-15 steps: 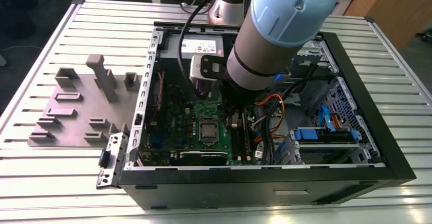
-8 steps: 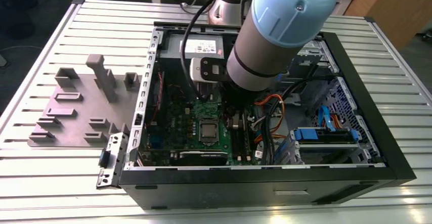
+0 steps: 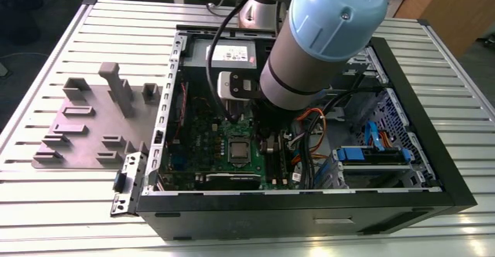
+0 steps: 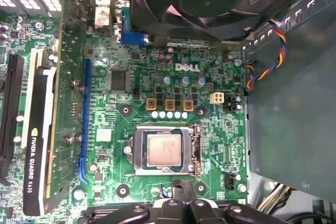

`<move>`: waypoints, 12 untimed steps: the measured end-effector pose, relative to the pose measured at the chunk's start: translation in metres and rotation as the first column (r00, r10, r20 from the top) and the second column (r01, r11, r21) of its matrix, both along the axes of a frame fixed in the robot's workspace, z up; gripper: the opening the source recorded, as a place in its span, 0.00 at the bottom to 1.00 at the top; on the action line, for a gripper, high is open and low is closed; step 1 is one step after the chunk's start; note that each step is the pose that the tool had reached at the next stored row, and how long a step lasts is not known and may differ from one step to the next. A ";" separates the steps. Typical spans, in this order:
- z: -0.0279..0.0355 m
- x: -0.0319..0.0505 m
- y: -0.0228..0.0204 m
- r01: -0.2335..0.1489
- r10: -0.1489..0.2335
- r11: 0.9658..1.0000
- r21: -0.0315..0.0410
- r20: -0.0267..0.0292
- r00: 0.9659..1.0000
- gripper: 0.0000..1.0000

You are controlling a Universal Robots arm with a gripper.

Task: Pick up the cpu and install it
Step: 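Install the first cpu locking lever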

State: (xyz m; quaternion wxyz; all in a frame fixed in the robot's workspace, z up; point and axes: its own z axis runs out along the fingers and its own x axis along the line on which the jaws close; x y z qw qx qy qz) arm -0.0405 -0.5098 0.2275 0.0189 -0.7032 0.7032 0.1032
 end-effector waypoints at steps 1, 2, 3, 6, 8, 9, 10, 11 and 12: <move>-0.0007 0.0000 -0.0003 0.000 0.000 1.000 -0.001 0.000 1.000 0.11; -0.0013 0.0000 -0.0006 0.000 0.000 1.000 -0.002 0.000 1.000 0.11; -0.0015 0.0000 -0.0009 0.000 0.000 1.000 -0.003 0.000 1.000 0.11; -0.0025 0.0000 -0.0021 0.000 0.000 1.000 -0.007 0.000 1.000 0.11; -0.0033 0.0000 -0.0030 0.000 0.000 1.000 -0.009 0.000 1.000 0.11; -0.0037 0.0000 -0.0037 0.000 0.000 1.000 -0.011 0.000 1.000 0.11; -0.0042 0.0000 -0.0041 0.000 0.000 1.000 -0.012 0.000 1.000 0.11; -0.0049 0.0000 -0.0044 0.000 0.000 1.000 -0.015 0.000 1.000 0.11; -0.0055 0.0000 -0.0047 0.000 0.000 1.000 -0.019 0.000 1.000 0.11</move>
